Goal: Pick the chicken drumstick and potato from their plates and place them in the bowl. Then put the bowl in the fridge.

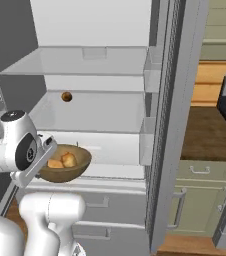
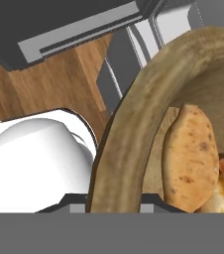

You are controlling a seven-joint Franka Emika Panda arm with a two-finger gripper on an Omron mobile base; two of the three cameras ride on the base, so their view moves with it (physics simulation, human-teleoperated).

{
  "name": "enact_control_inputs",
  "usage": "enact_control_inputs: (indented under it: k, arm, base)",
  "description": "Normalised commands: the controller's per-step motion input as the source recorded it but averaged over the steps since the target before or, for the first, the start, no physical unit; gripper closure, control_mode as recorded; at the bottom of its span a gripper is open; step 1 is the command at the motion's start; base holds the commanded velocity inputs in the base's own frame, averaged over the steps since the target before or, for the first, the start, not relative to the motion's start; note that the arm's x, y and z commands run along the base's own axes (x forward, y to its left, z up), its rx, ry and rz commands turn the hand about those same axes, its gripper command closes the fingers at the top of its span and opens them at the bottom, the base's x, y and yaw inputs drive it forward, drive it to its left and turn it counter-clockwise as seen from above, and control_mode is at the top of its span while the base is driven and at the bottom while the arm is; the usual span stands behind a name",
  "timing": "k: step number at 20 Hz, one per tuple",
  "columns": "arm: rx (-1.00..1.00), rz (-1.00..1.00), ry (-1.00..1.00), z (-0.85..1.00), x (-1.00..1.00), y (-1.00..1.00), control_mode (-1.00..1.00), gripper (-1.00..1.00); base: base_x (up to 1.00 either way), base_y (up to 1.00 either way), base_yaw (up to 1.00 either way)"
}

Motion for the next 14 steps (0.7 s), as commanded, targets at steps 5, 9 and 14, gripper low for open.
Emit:
enact_control_inputs:
  k: [5, 9, 14]
  arm:
    - [0.0, 0.0, 0.0, 0.0, 0.0, 0.0, 1.0, 1.0]
    - [0.0, 0.0, 0.0, 0.0, 0.0, 0.0, 1.0, 1.0]
    - [0.0, 0.0, 0.0, 0.0, 0.0, 0.0, 1.0, 1.0]
  base:
    - [0.54, 0.0, 0.07]
    - [0.51, 0.0, 0.09]
    - [-0.07, -0.01, 0.05]
